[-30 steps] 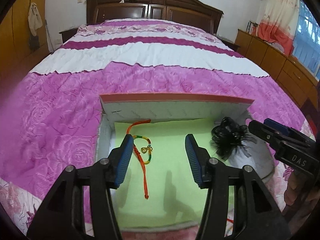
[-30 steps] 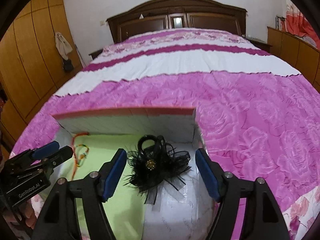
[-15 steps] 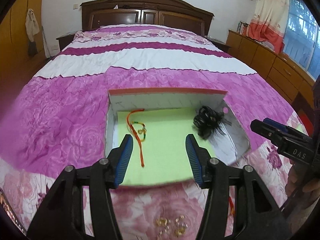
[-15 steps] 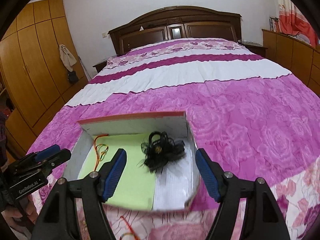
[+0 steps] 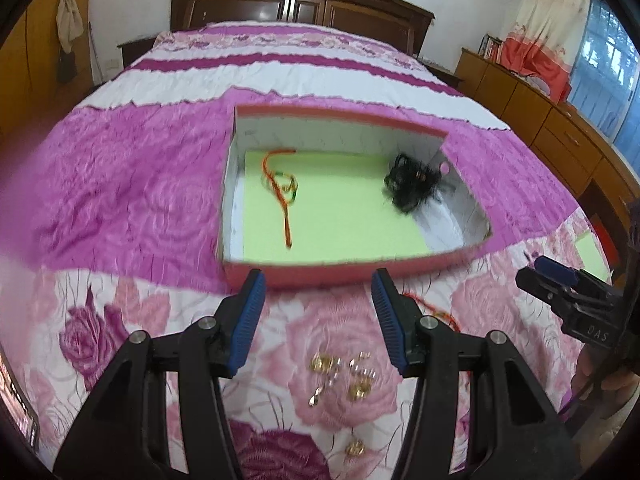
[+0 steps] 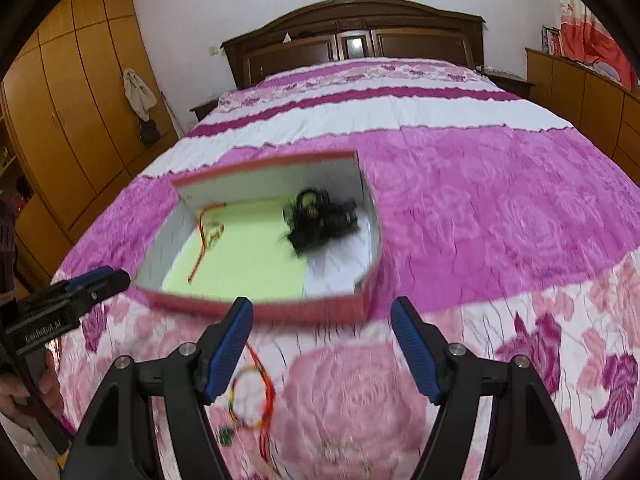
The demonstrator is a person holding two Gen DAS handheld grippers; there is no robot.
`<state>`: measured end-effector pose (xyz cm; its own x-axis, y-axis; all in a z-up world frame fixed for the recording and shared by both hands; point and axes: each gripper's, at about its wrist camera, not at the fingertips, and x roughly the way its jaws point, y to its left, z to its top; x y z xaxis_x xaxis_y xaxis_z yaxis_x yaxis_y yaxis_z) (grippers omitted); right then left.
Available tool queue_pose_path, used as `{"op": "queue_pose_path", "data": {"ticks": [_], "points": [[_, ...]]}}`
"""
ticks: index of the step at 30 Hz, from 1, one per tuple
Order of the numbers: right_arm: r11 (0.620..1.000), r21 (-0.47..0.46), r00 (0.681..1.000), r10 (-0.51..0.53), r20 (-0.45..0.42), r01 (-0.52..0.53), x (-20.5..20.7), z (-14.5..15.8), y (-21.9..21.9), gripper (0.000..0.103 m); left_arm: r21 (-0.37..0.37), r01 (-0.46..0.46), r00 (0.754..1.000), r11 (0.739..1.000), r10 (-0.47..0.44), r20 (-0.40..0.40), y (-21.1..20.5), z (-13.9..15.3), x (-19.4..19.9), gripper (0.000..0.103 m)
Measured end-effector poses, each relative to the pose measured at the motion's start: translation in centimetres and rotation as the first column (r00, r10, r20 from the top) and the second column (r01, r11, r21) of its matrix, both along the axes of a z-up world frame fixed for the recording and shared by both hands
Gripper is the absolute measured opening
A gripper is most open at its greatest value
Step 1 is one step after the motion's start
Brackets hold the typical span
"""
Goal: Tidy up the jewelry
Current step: 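Lift both open tools out of the box toward the remaining jewelry, then grasp the gold pendant with the left tool while the right tool grasps the jade bead bracelet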
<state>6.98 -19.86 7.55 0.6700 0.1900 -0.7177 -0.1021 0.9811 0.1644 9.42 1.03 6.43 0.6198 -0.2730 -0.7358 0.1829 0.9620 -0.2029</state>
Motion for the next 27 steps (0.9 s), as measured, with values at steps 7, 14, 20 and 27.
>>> {"op": "queue_pose_path", "data": {"ticks": [7,14,20,27], "points": [[1.0,-0.017,0.997,-0.01,-0.073,0.009,-2.4,-2.6,-0.6,0.074,0.016,0.012,0.998,1.0,-0.011,-0.057,0.0,-2.1,-1.3,0.047],[1.0,-0.012,0.988,-0.03,-0.153,0.029,-4.0,-5.0,-1.3,0.074,0.029,0.029,0.994,0.999,-0.026,-0.111,-0.4,-3.9,-1.9,0.047],[0.999,-0.028,0.98,-0.027,-0.199,0.021,-4.8,-6.5,-1.1,0.074,0.039,0.038,0.991,0.999,-0.032,-0.133,-0.9,-5.0,-2.0,0.047],[0.997,-0.07,0.977,-0.034,-0.213,0.019,-5.3,-7.4,-0.9,0.073,0.044,0.036,0.988,0.998,-0.029,-0.152,-1.3,-6.3,-1.9,0.045]]}}
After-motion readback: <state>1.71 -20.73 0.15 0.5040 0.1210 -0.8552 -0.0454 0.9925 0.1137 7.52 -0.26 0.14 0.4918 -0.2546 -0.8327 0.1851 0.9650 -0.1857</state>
